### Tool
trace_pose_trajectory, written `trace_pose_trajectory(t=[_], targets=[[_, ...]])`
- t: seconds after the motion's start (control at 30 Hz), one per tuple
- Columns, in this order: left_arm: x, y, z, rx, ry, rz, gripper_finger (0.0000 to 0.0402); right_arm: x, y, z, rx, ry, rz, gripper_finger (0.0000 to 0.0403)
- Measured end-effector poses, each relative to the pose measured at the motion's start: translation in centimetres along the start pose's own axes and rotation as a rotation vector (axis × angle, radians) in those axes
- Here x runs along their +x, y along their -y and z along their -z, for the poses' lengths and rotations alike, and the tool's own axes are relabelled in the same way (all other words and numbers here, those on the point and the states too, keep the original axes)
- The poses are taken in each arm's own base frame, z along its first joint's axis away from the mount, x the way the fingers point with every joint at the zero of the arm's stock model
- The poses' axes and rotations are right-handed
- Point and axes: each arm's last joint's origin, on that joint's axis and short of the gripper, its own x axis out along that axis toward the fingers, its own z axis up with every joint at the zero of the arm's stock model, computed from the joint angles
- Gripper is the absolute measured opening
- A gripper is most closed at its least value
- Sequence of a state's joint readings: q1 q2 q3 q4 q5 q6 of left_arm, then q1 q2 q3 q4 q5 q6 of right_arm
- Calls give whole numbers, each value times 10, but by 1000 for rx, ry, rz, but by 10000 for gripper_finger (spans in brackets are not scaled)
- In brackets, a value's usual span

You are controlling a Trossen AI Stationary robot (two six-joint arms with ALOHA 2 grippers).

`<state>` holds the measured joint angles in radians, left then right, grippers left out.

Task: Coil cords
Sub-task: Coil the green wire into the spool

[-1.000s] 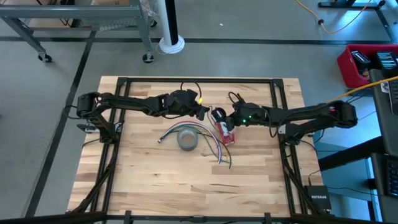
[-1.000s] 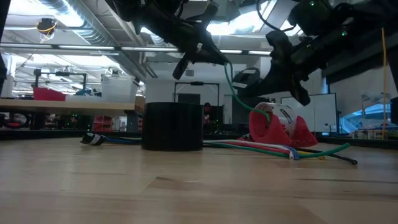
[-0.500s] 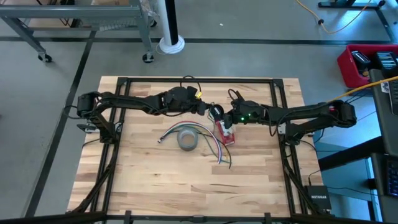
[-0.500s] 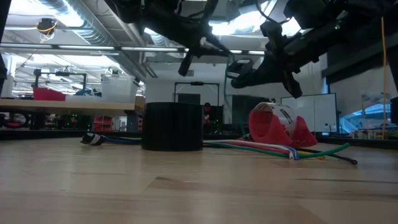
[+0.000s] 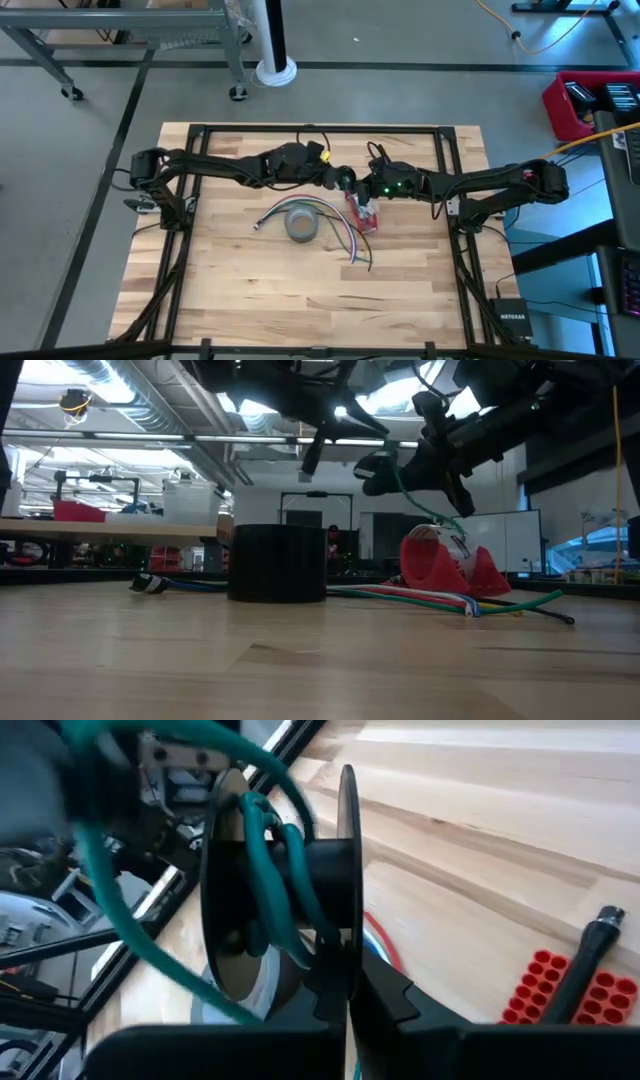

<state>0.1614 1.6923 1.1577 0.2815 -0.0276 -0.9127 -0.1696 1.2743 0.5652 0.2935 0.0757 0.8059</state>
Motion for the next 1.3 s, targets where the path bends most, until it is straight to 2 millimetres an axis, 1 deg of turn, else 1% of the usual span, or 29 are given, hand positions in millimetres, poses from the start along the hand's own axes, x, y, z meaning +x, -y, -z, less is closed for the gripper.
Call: trace_pose_trajectory(t=[0.1, 0.23, 0.37, 0.5, 0.67, 0.8, 0.97, 1.2, 1.3], targets=[[11, 1, 3, 6, -14, -1, 0, 0, -1, -1, 0, 2, 10, 3], [22, 11, 6, 69, -30, 26, 0, 2, -3, -4, 0, 15, 6, 3], [22, 27, 13, 212, -35, 40, 0, 1, -6, -7, -2, 31, -4, 3], [19, 36, 29, 329, -56, -29, 0, 1, -6, -7, -3, 28, -10, 3], [15, 39, 48, 440, -82, -134, 0, 1, -7, -7, -2, 28, -20, 3], [12, 43, 55, 541, -57, -180, 0, 1, -11, -9, 4, 32, -79, 3], [10, 41, 60, 635, -87, -222, 8, 0, -15, -12, 6, 31, -145, 3], [8, 36, 65, 655, -152, -263, 33, -3, -17, -14, 8, 44, -165, 3], [8, 36, 66, 652, -188, -223, 48, -3, -17, -14, 8, 44, -165, 3]])
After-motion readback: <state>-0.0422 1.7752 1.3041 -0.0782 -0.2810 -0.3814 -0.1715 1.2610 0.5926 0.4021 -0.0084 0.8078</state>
